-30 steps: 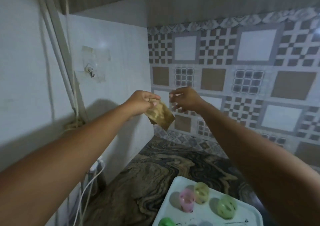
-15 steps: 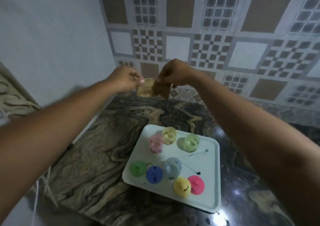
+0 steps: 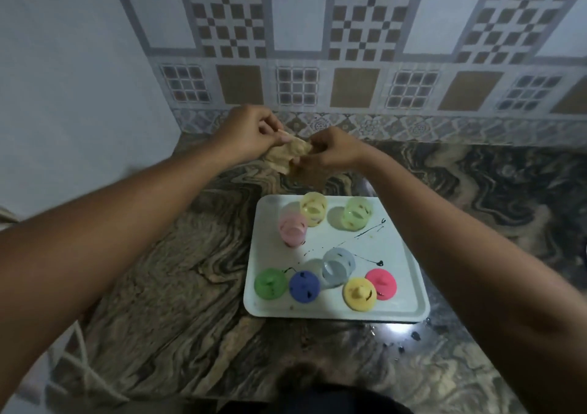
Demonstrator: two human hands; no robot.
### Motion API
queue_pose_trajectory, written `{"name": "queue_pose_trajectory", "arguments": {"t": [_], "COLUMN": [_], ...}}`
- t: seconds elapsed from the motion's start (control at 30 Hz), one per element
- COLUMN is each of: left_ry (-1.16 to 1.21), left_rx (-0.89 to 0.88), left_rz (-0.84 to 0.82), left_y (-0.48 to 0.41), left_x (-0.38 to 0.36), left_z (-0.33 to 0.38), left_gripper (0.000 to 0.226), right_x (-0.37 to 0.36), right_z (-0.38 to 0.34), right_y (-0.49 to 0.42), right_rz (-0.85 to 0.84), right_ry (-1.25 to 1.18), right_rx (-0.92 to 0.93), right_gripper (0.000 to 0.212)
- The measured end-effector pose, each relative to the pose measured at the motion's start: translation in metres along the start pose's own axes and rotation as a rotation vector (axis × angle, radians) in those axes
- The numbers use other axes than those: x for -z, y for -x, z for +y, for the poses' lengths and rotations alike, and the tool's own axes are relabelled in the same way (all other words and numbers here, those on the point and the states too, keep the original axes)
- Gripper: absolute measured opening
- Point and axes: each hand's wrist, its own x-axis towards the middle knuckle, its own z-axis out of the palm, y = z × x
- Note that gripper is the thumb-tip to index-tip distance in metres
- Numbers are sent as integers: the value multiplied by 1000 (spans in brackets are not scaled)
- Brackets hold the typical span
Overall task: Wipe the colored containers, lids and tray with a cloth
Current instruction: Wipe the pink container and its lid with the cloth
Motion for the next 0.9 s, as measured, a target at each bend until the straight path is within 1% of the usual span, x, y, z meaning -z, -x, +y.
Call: {"name": "queue_pose_trajectory", "arguments": {"t": [0.03,0.1,0.13,0.17,0.2,0.27,0.3,0.33,0.37,0.43,0.5,0.53,0.6,0.67,0.8,0.9], "left_ry": [8,25,31,34,44,102,121,110,71,-76,-264,-362,-518,-560,-546,-469], "left_rx": [-19,-66,-88,-106,-114,-116,-127,-144,-161,-214,-249,-237,-214,-204,-253,-237], "left_rz": [-16,-56,-79,-93,-84,10,64,75,25,-178,-371,-438,-492,-464,-338,-279], "left_y": [-1,-3,-4,-5,-6,-3,-1,3,10,28,49,59,74,83,90,92], "left_x": [-1,-2,-3,-5,-9,-17,-21,-26,-33,-51,-73,-83,-98,-106,-113,-110], "left_z": [-1,-2,-2,-2,-3,-8,-14,-21,-30,-49,-64,-67,-70,-72,-77,-78], "left_gripper": [21,21,22,23,24,29,30,29,27,26,30,31,33,30,19,14], "right_x": [-5,-12,-15,-17,-20,-23,-25,-26,-27,-29,-32,-35,-40,-44,-46,-49], "right_z": [2,3,3,4,7,16,22,28,36,47,57,62,71,77,75,71], "right_y": [1,7,10,12,15,19,22,26,31,44,54,58,64,67,76,85], "right_rz": [-11,-33,-33,-30,-30,11,49,94,136,190,222,230,238,245,257,231], "right_ry": [-46,-150,-188,-206,-213,-223,-234,-265,-321,-473,-582,-591,-593,-610,-696,-731], "right_rx": [-11,-30,-38,-41,-44,-85,-116,-144,-178,-239,-257,-264,-288,-327,-361,-353], "right_gripper": [21,27,23,15,7,17,19,18,17,15,13,13,17,21,28,34]}}
